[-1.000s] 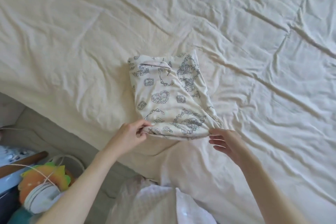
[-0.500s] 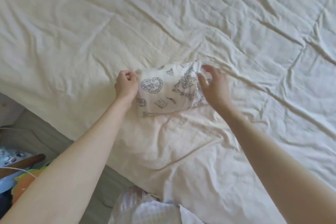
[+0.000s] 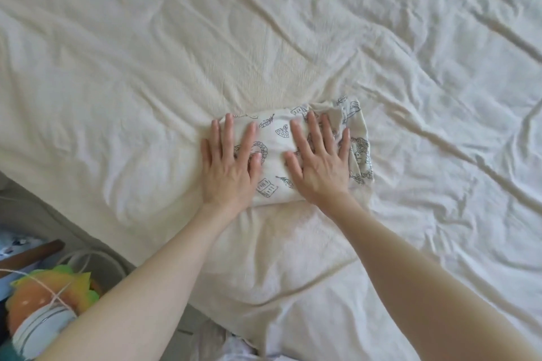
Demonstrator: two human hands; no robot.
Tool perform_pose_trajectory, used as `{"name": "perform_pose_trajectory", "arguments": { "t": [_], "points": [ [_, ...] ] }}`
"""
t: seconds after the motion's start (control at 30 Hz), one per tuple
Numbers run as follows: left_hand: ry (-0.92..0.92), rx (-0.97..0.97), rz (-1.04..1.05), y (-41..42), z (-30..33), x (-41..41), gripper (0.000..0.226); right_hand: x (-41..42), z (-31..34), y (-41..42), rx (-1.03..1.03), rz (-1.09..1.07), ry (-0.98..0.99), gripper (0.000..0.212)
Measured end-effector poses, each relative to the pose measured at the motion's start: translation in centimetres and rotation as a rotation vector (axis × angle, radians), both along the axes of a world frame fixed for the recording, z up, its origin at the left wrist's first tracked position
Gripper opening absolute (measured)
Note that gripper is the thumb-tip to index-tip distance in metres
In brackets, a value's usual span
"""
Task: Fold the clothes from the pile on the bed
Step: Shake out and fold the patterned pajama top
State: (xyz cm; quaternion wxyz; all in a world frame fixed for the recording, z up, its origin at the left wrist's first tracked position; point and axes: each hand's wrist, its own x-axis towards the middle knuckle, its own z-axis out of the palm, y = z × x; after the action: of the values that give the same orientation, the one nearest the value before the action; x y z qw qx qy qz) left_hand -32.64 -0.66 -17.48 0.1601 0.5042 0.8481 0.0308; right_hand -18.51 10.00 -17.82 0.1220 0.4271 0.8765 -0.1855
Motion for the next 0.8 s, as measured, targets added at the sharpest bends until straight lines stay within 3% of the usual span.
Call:
{"name": "perform_pose_trajectory", "arguments": {
  "t": [0.17,0.27,0.37,0.43,0.47,0.53,0.6,0.73,0.8],
  "points": [
    [-0.050,-0.035,-0.009,1.0,0.9,-0.3,0.053,-0.6,0.7,0.7,-0.112,-0.009,-0.012,0.059],
    [-0.256,0.039,0.019,0.8,2.3,-1.4,0.055,-0.1,3.2,1.8,-0.222,-0.044,0.155,0.053],
    [-0.517,0.234,0.300,-0.1,3.7,-2.0,0.057,2.0,5.8,3.3,-0.217,-0.351,0.502,0.041],
    [-0.615,0.339,0.593,-0.5,4.1,-2.5,0.056,3.4,6.6,5.0,-0.190,-0.642,0.535,0.044],
    [-0.681,0.334,0.721,-0.5,4.2,-2.9,0.053,4.0,6.7,6.1,-0.285,-0.782,0.495,0.049],
    [-0.887,0.258,0.900,-0.5,4.0,-3.6,0.046,5.2,6.3,8.4,-0.687,-0.958,0.430,0.053],
    [-1.003,0.186,0.921,-0.5,3.7,-4.1,0.033,6.3,5.9,10.2,-0.998,-0.956,0.422,0.045],
    [-1.184,0.140,0.966,0.3,3.7,-4.6,0.020,6.9,5.3,12.3,-1.159,-0.832,0.333,0.057],
    [-1.260,0.079,0.949,0.7,3.9,-4.9,0.020,6.4,5.4,12.6,-1.178,-0.811,0.280,0.050]
  ]
}}
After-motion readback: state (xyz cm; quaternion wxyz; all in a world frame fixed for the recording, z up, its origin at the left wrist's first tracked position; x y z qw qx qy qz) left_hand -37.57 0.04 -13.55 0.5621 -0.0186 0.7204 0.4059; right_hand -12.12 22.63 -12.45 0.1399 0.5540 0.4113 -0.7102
